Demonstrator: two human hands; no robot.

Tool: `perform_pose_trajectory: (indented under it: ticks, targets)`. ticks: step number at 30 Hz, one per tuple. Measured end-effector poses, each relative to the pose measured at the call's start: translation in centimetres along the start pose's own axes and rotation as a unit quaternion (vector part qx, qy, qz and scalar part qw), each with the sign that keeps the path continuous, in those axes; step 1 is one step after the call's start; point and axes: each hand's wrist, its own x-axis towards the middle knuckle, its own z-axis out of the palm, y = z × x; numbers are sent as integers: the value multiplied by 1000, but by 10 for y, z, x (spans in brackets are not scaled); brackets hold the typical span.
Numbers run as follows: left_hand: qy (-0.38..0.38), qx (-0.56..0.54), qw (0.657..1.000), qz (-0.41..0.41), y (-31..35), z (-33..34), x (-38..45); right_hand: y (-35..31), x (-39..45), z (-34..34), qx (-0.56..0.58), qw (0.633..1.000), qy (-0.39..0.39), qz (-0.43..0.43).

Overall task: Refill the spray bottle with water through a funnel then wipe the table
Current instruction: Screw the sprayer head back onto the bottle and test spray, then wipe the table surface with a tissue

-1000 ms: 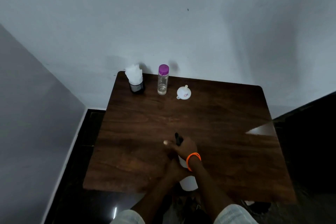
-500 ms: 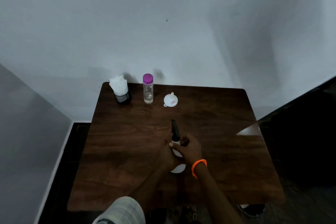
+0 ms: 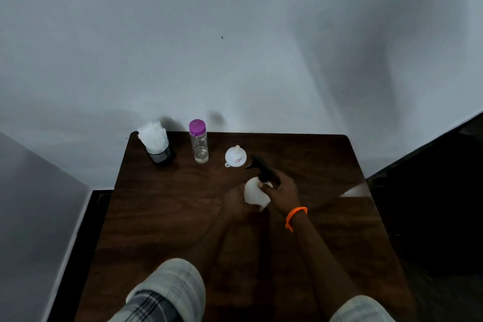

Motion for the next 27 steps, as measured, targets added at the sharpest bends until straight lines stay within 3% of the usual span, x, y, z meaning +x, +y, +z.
perform_pose_trajectory:
  ticks: [3, 6, 12, 20, 27]
  targets:
    - [17, 23, 999, -16, 11, -1, 16, 0, 34, -10, -14, 1000, 1, -9]
    - [-27, 23, 999, 11, 24, -1, 35, 4, 67, -18, -10, 1000, 7, -1]
    - [-39, 7, 999, 20, 38, 5, 81, 7, 116, -29, 5, 1000, 6, 19]
    - [-51, 52, 997, -20, 27, 19, 129, 18, 146, -40, 34, 999, -13, 16]
    - [-40, 27, 999, 22, 34, 26, 125, 21, 155, -35, 33, 999, -4, 16]
